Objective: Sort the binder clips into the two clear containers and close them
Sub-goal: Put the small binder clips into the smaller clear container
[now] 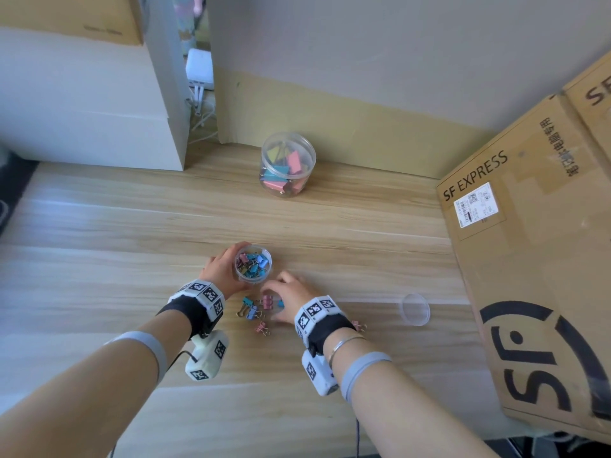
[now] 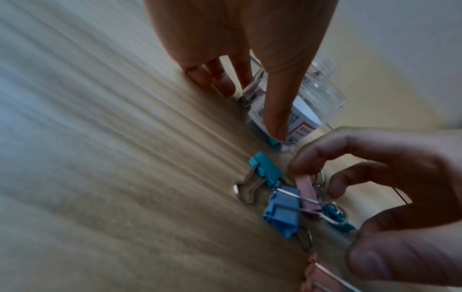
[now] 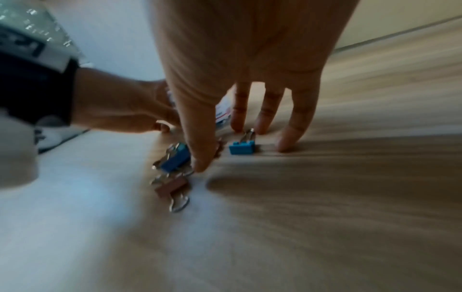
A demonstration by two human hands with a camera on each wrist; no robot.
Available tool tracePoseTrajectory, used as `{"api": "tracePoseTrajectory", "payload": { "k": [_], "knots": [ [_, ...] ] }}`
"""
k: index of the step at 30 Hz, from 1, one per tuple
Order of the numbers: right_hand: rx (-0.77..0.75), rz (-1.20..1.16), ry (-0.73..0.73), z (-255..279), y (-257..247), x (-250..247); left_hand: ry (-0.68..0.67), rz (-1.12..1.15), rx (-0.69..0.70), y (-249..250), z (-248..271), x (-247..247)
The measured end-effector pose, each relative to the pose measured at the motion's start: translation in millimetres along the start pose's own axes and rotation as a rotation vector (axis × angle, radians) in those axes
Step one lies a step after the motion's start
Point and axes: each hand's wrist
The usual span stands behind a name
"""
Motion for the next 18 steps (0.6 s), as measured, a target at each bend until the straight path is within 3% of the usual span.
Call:
{"api": "tracePoseTrajectory", "payload": {
  "k": [3,9,14,18],
  "knots": [
    [-0.061,0.115,0.074,-2.9,-3.7,7.8,0.004,0.014,0.006,-2.6,0.1,0.3],
    [-0.071,0.101,0.147,-3.3,3.4,12.0,0.009,0.020,0.010,-5.0,-1.4,1.7],
    [-0.007,-0.150,0.362,-2.5,9.6,-8.6,0.006,0.015,0.000,-7.2,-3.3,2.8],
    [-0.059,-0.246,0.510,-7.9,-3.3,-39.2,0.019,0.014,0.006,-7.0,-3.7,4.0]
  ]
}}
Point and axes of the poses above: each hand's wrist, its own z-axis away from the middle knuckle, its own x-axis out of the palm, y = z × x, and after that the axes turned 4 degrees about z, right-handed
